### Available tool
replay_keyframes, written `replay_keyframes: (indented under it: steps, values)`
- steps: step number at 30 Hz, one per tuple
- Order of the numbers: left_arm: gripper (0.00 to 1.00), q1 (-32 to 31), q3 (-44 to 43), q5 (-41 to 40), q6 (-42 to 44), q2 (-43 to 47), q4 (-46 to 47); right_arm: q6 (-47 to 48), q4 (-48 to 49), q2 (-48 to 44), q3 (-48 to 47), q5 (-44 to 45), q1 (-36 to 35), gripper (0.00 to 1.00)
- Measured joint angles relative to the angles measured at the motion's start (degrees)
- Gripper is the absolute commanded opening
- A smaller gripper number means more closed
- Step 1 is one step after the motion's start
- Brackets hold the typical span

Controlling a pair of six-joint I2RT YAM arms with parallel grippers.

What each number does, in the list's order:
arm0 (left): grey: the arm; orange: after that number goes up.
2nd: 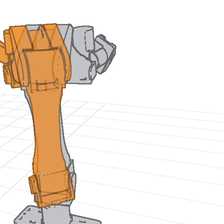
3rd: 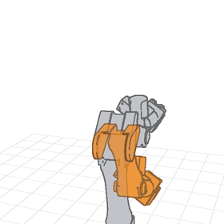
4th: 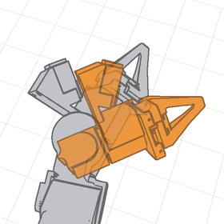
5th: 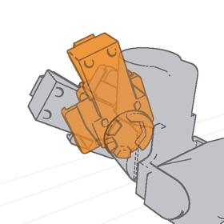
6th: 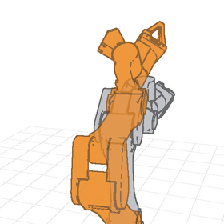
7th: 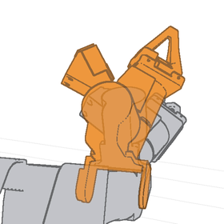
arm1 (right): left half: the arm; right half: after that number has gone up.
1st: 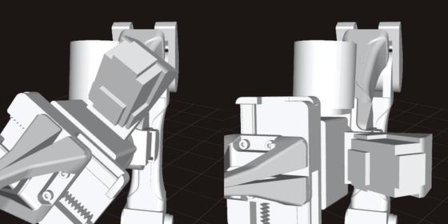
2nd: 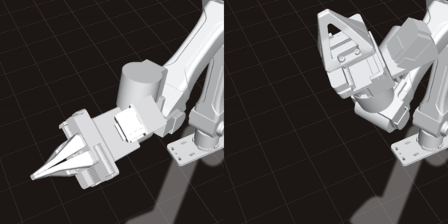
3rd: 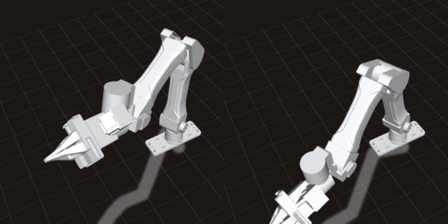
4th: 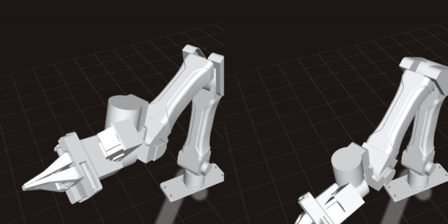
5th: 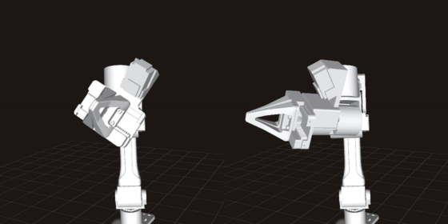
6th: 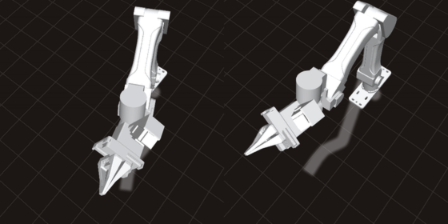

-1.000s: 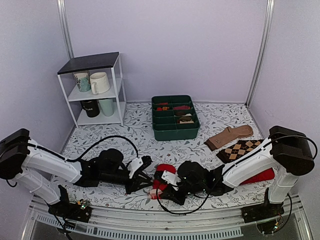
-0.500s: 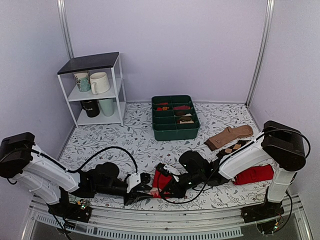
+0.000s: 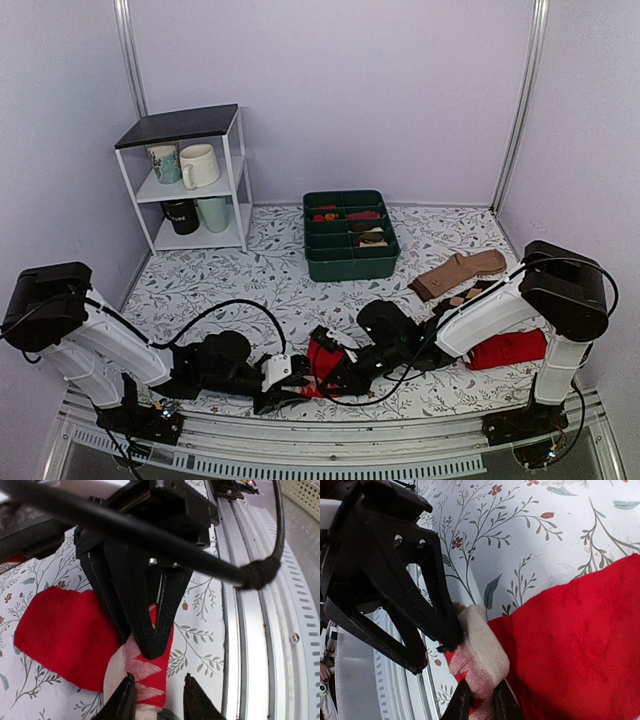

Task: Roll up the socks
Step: Roll a pair of socks at the center of the board.

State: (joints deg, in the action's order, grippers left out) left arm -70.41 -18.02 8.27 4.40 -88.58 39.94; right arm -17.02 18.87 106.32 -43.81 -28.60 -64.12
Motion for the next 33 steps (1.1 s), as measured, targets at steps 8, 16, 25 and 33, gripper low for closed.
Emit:
replay_keyframes:
  steps: [8,16,25,33]
  values:
    - [0.47,-0.9,1.1,-3.6,-1.4,1.5,0.2,-0.1,0.0,0.0,0.0,-0.1,0.1,0.10]
    - [0.53,-1.1,3.3,-7.3,-1.4,3.7,1.7,-0.1,0.0,0.1,0.0,-0.4,0.2,0.11]
    - [0.53,-1.3,2.7,-6.7,-1.4,-0.7,4.0,-0.2,0.0,0.3,-0.1,-0.9,0.4,0.11]
    - [0.36,-1.3,0.5,-6.1,-1.4,-3.2,3.9,-0.2,0.0,0.5,-0.2,-1.4,0.5,0.11]
